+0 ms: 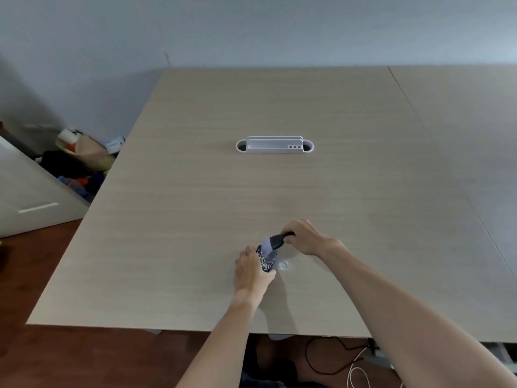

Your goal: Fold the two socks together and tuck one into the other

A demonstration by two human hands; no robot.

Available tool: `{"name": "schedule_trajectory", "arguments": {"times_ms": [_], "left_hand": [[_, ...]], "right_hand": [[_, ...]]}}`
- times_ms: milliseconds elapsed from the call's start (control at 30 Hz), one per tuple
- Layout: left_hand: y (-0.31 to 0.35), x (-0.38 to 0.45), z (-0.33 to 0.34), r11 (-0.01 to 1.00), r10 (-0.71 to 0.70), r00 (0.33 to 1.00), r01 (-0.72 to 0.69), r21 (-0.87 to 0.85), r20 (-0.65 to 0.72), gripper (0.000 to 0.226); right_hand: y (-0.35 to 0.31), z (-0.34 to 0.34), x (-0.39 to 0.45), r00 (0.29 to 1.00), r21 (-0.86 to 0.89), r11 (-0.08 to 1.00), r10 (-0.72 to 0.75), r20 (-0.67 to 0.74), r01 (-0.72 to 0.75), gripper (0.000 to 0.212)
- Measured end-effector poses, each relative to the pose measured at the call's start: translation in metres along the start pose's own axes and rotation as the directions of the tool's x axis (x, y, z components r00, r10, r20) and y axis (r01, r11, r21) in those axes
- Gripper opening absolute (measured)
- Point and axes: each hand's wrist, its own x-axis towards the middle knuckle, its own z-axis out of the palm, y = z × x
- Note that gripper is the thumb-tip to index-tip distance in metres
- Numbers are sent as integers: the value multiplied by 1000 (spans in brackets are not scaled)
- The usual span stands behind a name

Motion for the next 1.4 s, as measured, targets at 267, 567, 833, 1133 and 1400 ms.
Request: {"name": "schedule_trajectory", "arguments": {"times_ms": [267,567,833,1133,1400], "left_hand": [[-1,7,-6,999,28,998,-30,43,55,62],[-6,14,-11,992,102,987,-110,58,126,58],[-8,15,-17,988,137,978,-147,54,158,61],[-7,18,-21,993,122,975,-118,-33,187,56],[-7,19,-22,995,96,978,-88,-51,185,52]], "right_hand": [[22,0,-3,999,-191,982,11,53,-1,48],[-6,13,-3,995,-169,982,-72,62,82,40],[-15,-11,-1,999,-245,968,-46,1,45,30],[-14,-5,-12,998,-279,958,59,-23,-63,28],[-25,1,-7,998,-170,985,31,54,-21,21]]}}
